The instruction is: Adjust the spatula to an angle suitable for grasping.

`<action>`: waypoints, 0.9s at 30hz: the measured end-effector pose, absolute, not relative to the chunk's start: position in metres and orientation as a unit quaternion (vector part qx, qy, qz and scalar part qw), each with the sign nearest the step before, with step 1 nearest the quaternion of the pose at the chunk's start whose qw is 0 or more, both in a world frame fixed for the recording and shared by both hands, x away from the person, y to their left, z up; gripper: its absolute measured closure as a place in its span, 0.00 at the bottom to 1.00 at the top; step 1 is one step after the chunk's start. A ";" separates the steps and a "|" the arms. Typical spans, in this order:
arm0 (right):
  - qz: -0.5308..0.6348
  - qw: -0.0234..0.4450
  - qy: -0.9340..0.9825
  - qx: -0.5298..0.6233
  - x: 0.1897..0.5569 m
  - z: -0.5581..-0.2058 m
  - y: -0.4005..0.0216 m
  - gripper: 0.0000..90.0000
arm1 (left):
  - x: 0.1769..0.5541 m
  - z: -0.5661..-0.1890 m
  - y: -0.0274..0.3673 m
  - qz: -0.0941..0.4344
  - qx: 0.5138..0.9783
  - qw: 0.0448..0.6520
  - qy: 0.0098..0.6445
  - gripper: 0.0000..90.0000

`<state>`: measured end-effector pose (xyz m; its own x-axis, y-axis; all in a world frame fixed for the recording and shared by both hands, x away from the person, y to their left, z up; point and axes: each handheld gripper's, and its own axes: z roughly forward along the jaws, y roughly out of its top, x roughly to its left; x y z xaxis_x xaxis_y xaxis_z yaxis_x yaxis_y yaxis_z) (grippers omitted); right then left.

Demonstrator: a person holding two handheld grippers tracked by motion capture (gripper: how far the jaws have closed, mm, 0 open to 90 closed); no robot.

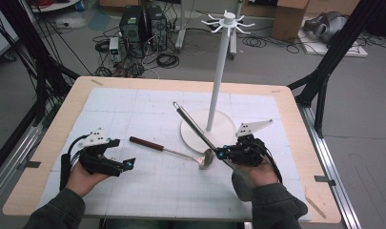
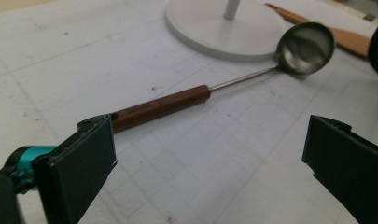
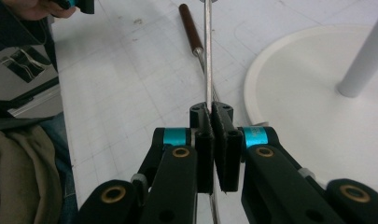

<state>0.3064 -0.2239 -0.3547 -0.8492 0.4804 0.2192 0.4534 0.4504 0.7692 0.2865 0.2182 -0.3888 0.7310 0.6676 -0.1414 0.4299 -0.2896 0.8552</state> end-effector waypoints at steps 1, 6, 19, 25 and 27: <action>0.448 0.015 0.852 0.271 0.306 -0.354 -0.223 0.98 | 0.287 -0.387 0.216 0.121 0.793 0.490 0.341 0.07; 0.457 0.010 0.849 0.264 0.306 -0.354 -0.219 0.98 | 0.288 -0.377 0.203 0.114 0.791 0.507 0.323 0.10; 0.487 -0.003 0.841 0.236 0.302 -0.351 -0.205 0.98 | 0.298 -0.353 0.166 0.072 0.790 0.546 0.269 0.27; 0.493 -0.008 0.842 0.221 0.299 -0.349 -0.195 0.98 | 0.303 -0.338 0.151 0.063 0.793 0.554 0.246 0.32; 0.496 -0.009 0.841 0.216 0.298 -0.348 -0.192 0.98 | 0.305 -0.333 0.148 0.060 0.792 0.558 0.242 0.33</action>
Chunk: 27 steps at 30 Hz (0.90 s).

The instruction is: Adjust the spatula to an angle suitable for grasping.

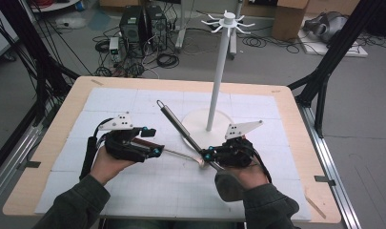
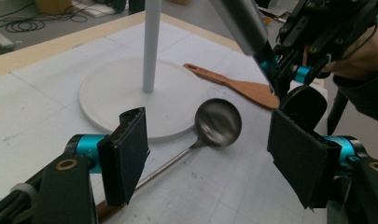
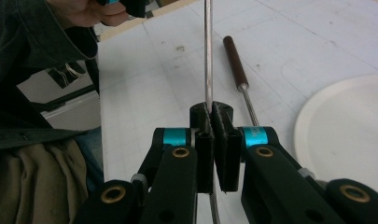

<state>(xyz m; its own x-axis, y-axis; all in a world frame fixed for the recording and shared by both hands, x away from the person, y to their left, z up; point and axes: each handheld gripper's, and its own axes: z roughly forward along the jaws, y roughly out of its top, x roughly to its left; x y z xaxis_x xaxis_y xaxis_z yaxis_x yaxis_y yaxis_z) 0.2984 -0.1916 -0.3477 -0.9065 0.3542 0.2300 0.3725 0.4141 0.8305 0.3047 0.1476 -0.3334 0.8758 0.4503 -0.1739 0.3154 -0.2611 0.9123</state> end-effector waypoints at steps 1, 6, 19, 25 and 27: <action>-0.498 0.011 -0.841 -0.213 0.298 -0.347 -0.190 0.98 | 0.306 -0.331 0.146 0.060 0.791 0.560 0.239 0.34; -0.506 0.020 -0.839 -0.200 0.298 -0.346 -0.180 0.98 | 0.311 -0.320 0.139 0.042 0.784 0.572 0.236 0.38; -0.515 0.027 -0.837 -0.185 0.299 -0.346 -0.163 0.98 | 0.319 -0.309 0.132 0.011 0.766 0.598 0.238 0.55; -0.519 0.031 -0.834 -0.183 0.299 -0.347 -0.160 0.98 | 0.316 -0.301 0.132 0.014 0.760 0.608 0.230 0.63; -0.520 0.033 -0.834 -0.182 0.299 -0.347 -0.158 0.98 | 0.316 -0.300 0.132 0.013 0.760 0.609 0.229 0.64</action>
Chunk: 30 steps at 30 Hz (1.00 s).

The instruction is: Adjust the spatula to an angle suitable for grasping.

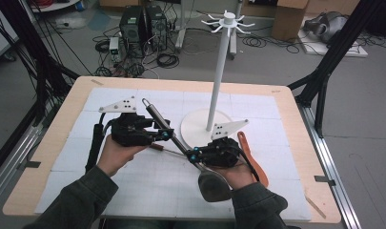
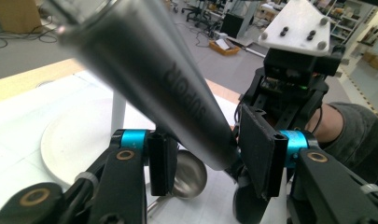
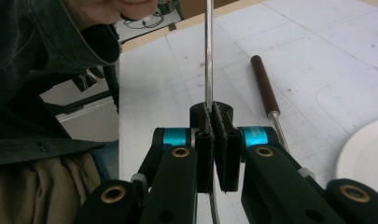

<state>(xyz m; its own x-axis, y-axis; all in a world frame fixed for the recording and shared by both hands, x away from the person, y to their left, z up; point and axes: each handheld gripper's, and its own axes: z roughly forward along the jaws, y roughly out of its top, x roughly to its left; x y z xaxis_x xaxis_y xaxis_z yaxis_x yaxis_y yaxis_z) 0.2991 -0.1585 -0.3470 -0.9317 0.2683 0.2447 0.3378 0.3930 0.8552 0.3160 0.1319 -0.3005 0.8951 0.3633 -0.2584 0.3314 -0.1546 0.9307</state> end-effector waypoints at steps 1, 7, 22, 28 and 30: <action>-0.521 0.034 -0.833 -0.181 0.299 -0.347 -0.158 0.98 | 0.316 -0.300 0.132 0.014 0.759 0.610 0.229 0.64; -0.524 0.034 -0.833 -0.177 0.299 -0.346 -0.157 0.98 | 0.315 -0.298 0.133 0.010 0.757 0.612 0.229 0.66; -0.512 0.039 -0.841 -0.171 0.303 -0.345 -0.154 0.84 | 0.311 -0.290 0.128 -0.001 0.753 0.625 0.206 0.78; -0.521 0.039 -0.837 -0.162 0.305 -0.338 -0.150 0.79 | 0.311 -0.288 0.125 -0.020 0.752 0.630 0.195 0.80; -0.529 0.037 -0.834 -0.152 0.308 -0.328 -0.146 0.79 | 0.310 -0.284 0.123 -0.023 0.754 0.629 0.187 0.81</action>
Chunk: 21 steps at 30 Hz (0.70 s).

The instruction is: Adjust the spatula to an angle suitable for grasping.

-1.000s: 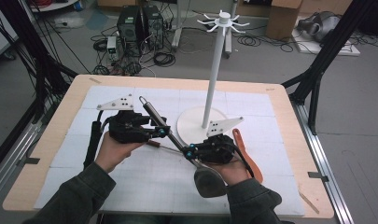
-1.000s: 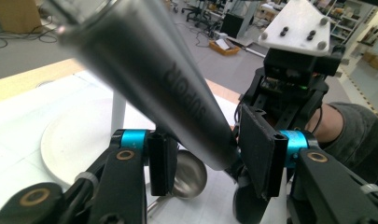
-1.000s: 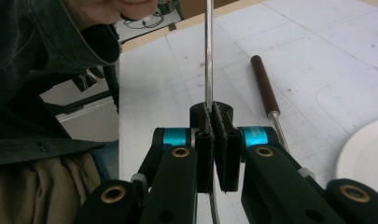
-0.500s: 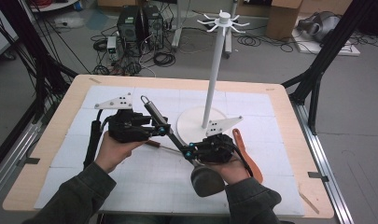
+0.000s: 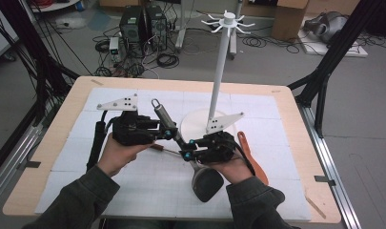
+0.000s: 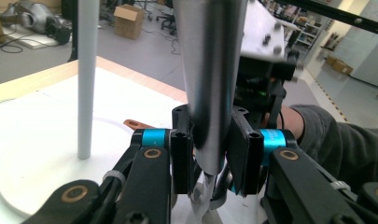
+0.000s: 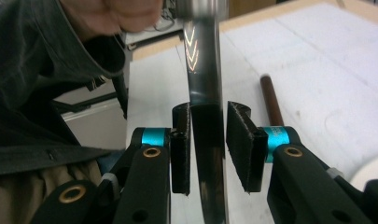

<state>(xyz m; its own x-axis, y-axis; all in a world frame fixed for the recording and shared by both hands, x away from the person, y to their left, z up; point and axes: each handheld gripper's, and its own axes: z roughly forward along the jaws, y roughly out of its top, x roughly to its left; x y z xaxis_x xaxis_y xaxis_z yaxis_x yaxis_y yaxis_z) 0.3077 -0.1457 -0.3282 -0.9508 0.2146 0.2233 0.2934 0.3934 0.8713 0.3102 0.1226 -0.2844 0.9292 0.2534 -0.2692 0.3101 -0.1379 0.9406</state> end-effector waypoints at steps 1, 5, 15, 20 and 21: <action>-0.531 0.038 -0.833 -0.147 0.309 -0.325 -0.144 0.79 | 0.310 -0.284 0.123 -0.023 0.754 0.629 0.187 0.81; -0.533 0.041 -0.835 -0.131 0.312 -0.316 -0.140 0.83 | 0.310 -0.281 0.120 -0.024 0.759 0.625 0.179 0.81; -0.519 0.048 -0.845 -0.123 0.317 -0.308 -0.138 0.91 | 0.310 -0.279 0.124 -0.014 0.755 0.630 0.182 0.73; -0.531 0.057 -0.833 -0.146 0.319 -0.302 -0.149 0.97 | 0.308 -0.277 0.129 -0.008 0.752 0.632 0.186 0.68; -0.532 0.056 -0.832 -0.147 0.320 -0.300 -0.150 0.97 | 0.307 -0.277 0.132 -0.002 0.754 0.630 0.187 0.67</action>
